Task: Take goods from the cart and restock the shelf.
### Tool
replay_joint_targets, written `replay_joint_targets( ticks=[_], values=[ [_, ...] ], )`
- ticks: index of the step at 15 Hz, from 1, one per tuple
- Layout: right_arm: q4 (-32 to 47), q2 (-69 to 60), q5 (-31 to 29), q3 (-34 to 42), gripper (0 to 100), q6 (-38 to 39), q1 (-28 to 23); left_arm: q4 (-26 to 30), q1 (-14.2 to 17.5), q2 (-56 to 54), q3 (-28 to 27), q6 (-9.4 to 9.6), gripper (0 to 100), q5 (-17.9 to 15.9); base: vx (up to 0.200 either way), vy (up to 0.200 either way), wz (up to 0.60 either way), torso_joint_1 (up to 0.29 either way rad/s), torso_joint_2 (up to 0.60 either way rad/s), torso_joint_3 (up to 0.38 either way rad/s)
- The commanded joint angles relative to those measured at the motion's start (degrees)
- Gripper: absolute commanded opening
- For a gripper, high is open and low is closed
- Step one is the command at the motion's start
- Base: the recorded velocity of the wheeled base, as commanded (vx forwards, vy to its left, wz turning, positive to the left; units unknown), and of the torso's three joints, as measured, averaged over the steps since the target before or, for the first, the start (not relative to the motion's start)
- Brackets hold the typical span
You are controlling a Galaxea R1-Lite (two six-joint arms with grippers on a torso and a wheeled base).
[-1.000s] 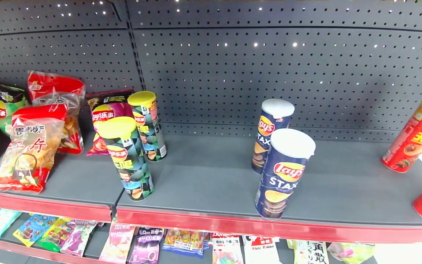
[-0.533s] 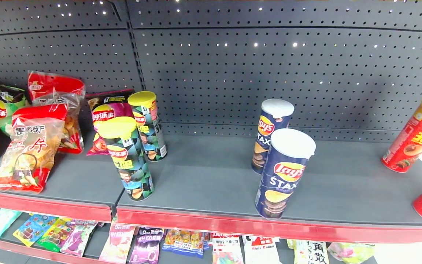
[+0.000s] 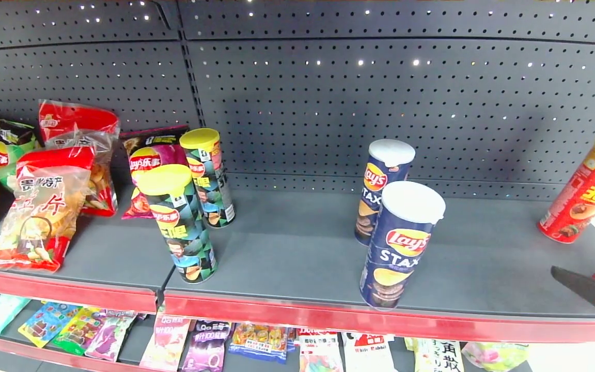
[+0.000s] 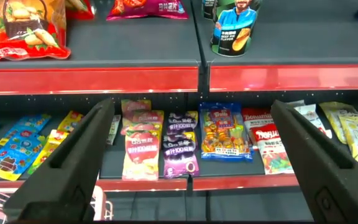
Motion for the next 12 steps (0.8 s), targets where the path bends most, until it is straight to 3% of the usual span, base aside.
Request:
replay_joint_targets(
  ticks=[1, 5, 7, 9, 12],
  values=[
    [-1.3, 10.4, -0.3, -0.1, 100, -0.2, 3.1, 0.0, 0.0, 0.2, 0.0, -0.02, 100, 0.0, 0.000, 0.000, 0.00, 0.000, 0.00, 0.000],
    [-5.2, 20.0, -6.2, -0.9, 100, -0.2, 5.1, 0.0, 0.0, 0.2, 0.0, -0.02, 100, 0.0, 0.000, 0.000, 0.00, 0.000, 0.00, 0.000],
    [-13.8, 26.6, -11.3, 0.4, 100, 0.5, 7.4, 0.0, 0.0, 0.2, 0.0, -0.02, 100, 0.0, 0.000, 0.000, 0.00, 0.000, 0.00, 0.000],
    [-20.0, 30.9, -11.6, 1.2, 100, 2.1, 8.9, 0.0, 0.0, 0.2, 0.0, -0.02, 100, 0.0, 0.000, 0.000, 0.00, 0.000, 0.00, 0.000],
    [-21.0, 33.0, -11.7, 1.6, 100, 2.3, 11.5, 0.0, 0.0, 0.2, 0.0, -0.02, 100, 0.0, 0.000, 0.000, 0.00, 0.000, 0.00, 0.000]
  ],
)
